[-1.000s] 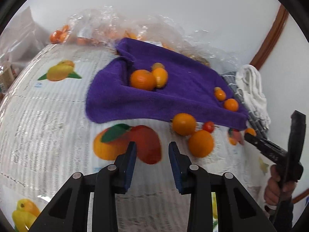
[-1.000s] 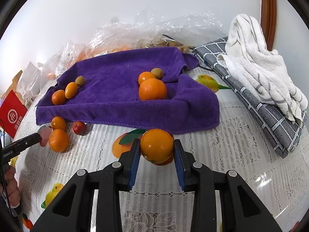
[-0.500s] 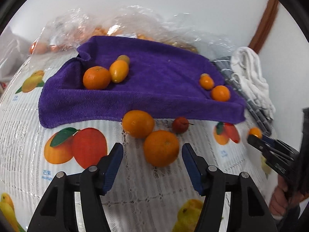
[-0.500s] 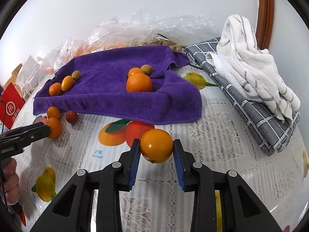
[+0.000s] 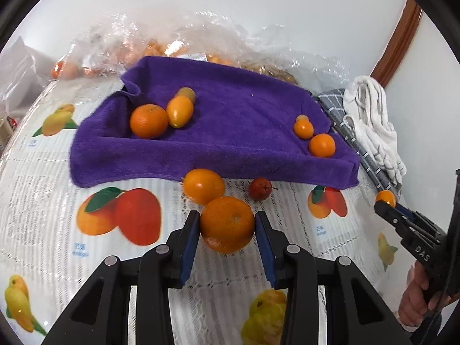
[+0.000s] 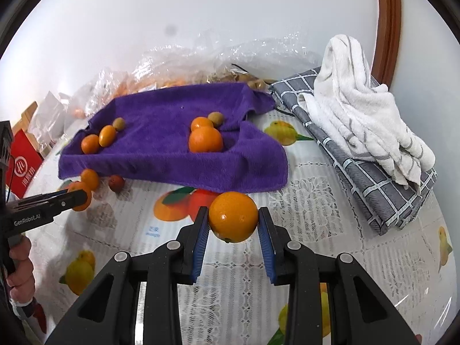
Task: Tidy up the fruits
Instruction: 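Carry both held oranges onto the purple towel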
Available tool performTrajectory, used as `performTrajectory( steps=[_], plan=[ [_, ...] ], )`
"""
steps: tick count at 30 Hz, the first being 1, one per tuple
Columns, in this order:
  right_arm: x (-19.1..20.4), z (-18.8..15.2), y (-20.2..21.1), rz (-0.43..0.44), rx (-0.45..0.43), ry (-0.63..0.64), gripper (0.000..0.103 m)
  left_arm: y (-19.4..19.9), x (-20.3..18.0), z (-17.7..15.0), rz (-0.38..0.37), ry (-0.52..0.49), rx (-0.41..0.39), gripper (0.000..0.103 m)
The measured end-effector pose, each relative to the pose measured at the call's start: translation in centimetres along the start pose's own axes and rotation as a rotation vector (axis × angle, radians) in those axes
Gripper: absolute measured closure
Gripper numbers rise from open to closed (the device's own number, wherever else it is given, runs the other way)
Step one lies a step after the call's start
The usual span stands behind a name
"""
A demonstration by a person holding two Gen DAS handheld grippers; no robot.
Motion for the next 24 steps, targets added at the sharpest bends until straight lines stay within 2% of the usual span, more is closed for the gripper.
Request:
performTrajectory(
  steps=[7, 10, 24],
  plan=[
    [0.9, 0.9, 0.7, -0.002, -0.009, -0.022, 0.069, 2.5, 2.1, 0.8, 0.031, 0.025, -0.035, 0.066],
    [1.3, 1.6, 0.9, 0.001, -0.015, -0.034, 0.069, 3.5, 2.6, 1.4, 0.064, 0.015, -0.074, 0.066],
    [0.9, 5.1, 1.2, -0.020, -0.045, -0.062, 0.069, 4.5, 3.4, 5.2, 0.105, -0.003, -0.146, 0.066]
  ],
)
Point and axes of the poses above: each gripper's, at about its wrist camera, not at the fingertips, and y roughly against the way its jaws point, x to its left, z to its top, the point moved 2 cm from there along -y, roughly the way its jaws point, and after that the axes turned 14 degrees about z, right-handed, at the moved point
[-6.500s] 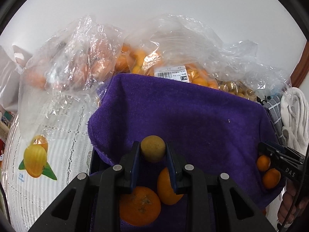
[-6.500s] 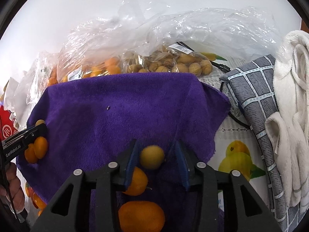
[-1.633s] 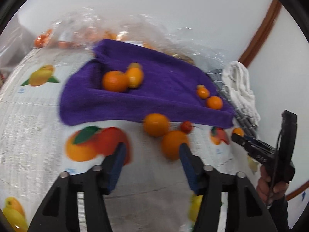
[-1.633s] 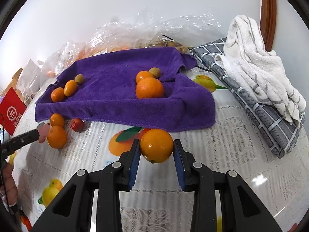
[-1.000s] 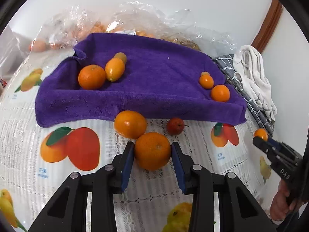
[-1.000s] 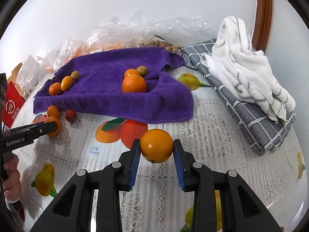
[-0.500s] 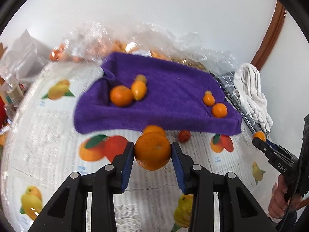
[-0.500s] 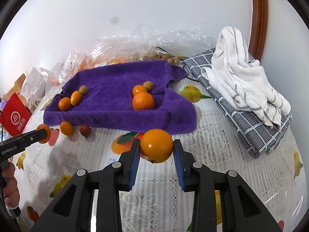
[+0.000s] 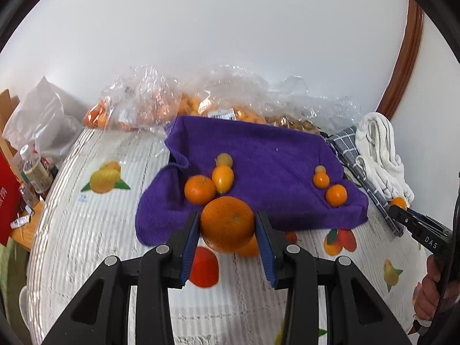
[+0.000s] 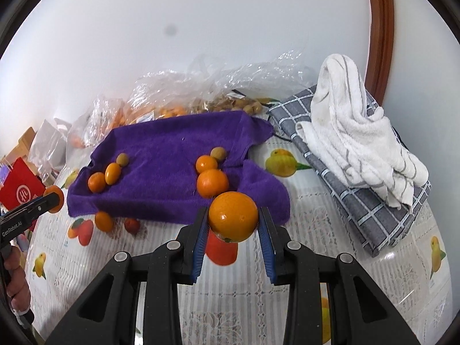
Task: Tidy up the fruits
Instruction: 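Carry both held oranges onto the purple towel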
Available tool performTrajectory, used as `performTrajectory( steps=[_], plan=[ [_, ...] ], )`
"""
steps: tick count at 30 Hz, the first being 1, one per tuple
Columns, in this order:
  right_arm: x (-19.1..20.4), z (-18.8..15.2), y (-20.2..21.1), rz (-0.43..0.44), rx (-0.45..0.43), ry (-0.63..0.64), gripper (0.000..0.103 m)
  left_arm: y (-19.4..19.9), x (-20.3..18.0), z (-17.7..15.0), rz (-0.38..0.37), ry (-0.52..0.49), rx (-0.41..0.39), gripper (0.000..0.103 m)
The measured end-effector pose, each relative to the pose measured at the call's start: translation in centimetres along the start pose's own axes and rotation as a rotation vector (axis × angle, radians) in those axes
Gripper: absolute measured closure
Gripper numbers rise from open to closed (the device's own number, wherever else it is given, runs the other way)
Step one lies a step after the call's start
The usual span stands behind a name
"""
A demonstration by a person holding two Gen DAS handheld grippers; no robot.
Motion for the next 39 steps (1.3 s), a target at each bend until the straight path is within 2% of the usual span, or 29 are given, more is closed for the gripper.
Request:
performTrajectory(
  steps=[16, 32, 39],
  plan=[
    [-0.9, 2.4, -2.9, -0.014, 0.005, -0.008, 0.069, -2.0, -0.6, 3.2, 0.002, 0.003, -0.039, 0.066],
    [-0.3, 3.8, -6.3, -0.007, 0.022, 0.008, 0.069, -5.9, -0.7, 2.9, -0.012, 0.007, 0.025, 0.066],
    [-0.2, 4.2, -7.8, -0.001, 0.024, 0.032, 0.069, -6.8, 1.2, 2.6, -0.055, 0.067, 0.053, 0.066]
  ],
)
Point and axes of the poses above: each gripper's, at about its wrist camera, not at the fingertips, and y roughly against the way its jaws point, x to its left, z to its top, the point moved 2 cm from there along -y, roughly the way its jaws point, and after that the axes turned 14 degrees about z, right-handed, at the moved point
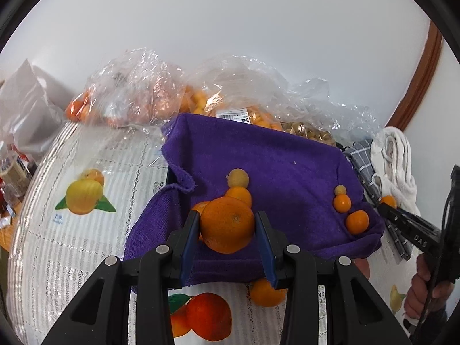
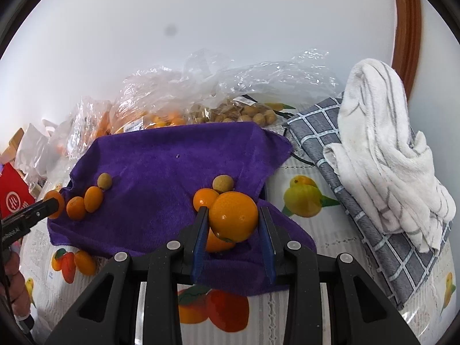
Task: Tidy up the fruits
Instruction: 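Carry both held oranges onto the purple towel, then open both tools to release the oranges on the towel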
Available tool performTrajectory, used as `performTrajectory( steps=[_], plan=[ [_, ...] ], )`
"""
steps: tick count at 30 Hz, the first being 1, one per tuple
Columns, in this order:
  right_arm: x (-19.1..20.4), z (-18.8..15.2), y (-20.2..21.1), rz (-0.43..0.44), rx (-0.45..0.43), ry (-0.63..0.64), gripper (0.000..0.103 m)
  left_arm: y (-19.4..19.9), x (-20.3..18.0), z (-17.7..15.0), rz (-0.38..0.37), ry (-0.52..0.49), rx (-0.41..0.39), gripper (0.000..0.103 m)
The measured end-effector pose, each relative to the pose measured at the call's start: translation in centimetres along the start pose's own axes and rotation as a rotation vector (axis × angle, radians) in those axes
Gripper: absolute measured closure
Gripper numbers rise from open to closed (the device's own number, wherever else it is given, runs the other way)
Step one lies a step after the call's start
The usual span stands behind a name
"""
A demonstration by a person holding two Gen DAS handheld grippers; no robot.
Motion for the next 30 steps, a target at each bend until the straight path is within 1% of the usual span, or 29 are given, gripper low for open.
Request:
performTrajectory(
  steps=[2, 6, 10, 14, 18, 21, 25, 30],
  plan=[
    [0.1, 0.2, -0.3, 0.013, -0.004, 0.007, 0.069, -0.1, 0.3, 0.0, -0.020, 0.018, 0.011, 0.066],
    [-0.2, 0.6, -1.2, 0.036, -0.004, 0.012, 0.069, -0.2, 0.3, 0.1, -0.030, 0.018, 0.012, 0.066],
    [-0.8, 0.9, -2.7, 0.050, 0.025, 0.015, 0.069, -0.7, -0.4, 0.0, -0.085, 0.026, 0.041, 0.066],
    [-0.8, 1.2, -4.0, 0.061, 0.047, 0.031, 0.069, -1.7, -1.9, 0.1, -0.078, 0.005, 0.064, 0.066],
    [-1.0, 1.5, -5.3, 0.055, 0.065, 0.043, 0.069, -2.9, -2.9, 0.0, -0.105, 0.005, 0.107, 0.066],
    [-1.5, 1.7, -6.0, 0.048, 0.084, 0.036, 0.069, -3.8, -3.6, -0.2, -0.092, -0.009, 0.127, 0.066],
    [-2.0, 1.8, -6.2, 0.045, 0.083, 0.034, 0.069, -4.9, -3.8, -0.1, -0.063, 0.001, 0.145, 0.066],
    [-2.1, 1.6, -6.1, 0.062, 0.093, 0.036, 0.069, -5.5, -4.1, -0.1, -0.056, -0.001, 0.150, 0.066]
  ],
)
Point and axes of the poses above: each gripper's, at about its wrist camera, not at the fingertips, and y roughly against the way its jaws point, x to its left, z to its top, the point moved 2 cm from there along -y, roughly the way its jaws point, and after that the axes turned 14 degrees about z, right-handed, at the moved point
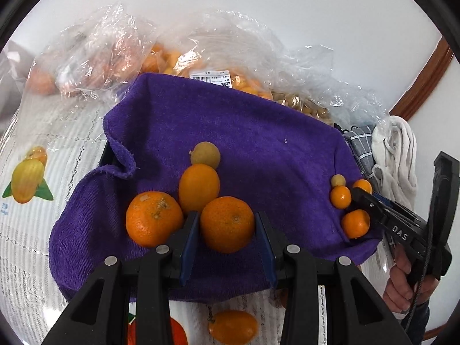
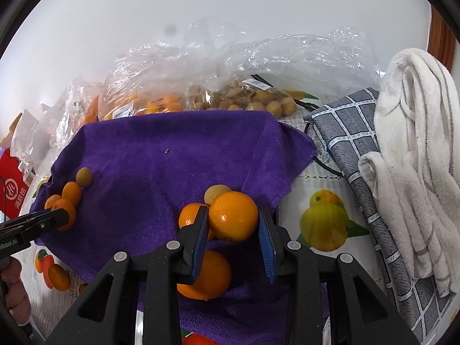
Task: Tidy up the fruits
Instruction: 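Open both tools to release the oranges on the towel, then withdraw both open tools from the towel toward the loose fruit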
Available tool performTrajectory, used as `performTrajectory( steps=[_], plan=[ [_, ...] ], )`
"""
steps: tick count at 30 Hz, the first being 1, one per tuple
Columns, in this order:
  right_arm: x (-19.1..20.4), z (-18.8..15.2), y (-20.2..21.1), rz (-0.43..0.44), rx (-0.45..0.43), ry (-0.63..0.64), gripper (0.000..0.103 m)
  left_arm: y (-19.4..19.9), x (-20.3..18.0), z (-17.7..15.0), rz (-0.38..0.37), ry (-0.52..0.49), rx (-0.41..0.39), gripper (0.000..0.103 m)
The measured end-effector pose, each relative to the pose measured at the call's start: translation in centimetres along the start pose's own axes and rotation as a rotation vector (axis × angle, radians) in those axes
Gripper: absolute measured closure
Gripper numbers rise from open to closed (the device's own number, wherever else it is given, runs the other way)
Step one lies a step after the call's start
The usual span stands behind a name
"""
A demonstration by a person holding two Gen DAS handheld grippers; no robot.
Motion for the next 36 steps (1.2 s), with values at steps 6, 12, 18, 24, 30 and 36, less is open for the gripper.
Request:
performTrajectory(
  steps=[6, 12, 18, 24, 30, 36],
  plan=[
    [0.8, -0.3, 0.0, 0.016, 0.017, 0.032, 0.061, 0.0, -0.1, 0.0, 0.003, 0.002, 0.000, 0.066],
    [1.5, -0.5, 1.2, 0.016, 0.014, 0.016, 0.057, 1.3, 0.5, -0.1, 0.007, 0.006, -0.006, 0.054],
    [4.5, -1.3, 4.3, 0.014, -0.035, 0.055, 0.046, 5.2, 1.9, -0.5, 0.035, 0.012, -0.072, 0.046],
    [8.1, -3.9, 5.7, 0.013, -0.046, 0.092, 0.049, 8.1, 4.8, -3.2, 0.156, 0.003, -0.099, 0.044],
    [11.0, -7.1, 4.5, 0.026, -0.003, 0.118, 0.058, 8.9, 7.3, -7.3, 0.213, 0.000, -0.096, 0.044],
    [12.9, -8.7, 2.7, 0.071, 0.024, 0.121, 0.058, 8.3, 9.6, -10.5, 0.284, 0.003, -0.074, 0.044]
  ],
)
Point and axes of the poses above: each gripper's, at about its wrist camera, not at the fingertips, and y roughly against the way its jaws point, x to its left, z to its top, the point moved 2 cm from there along -y, roughly the way its jaws point, and after that the axes turned 14 degrees about z, right-handed, at the moved point
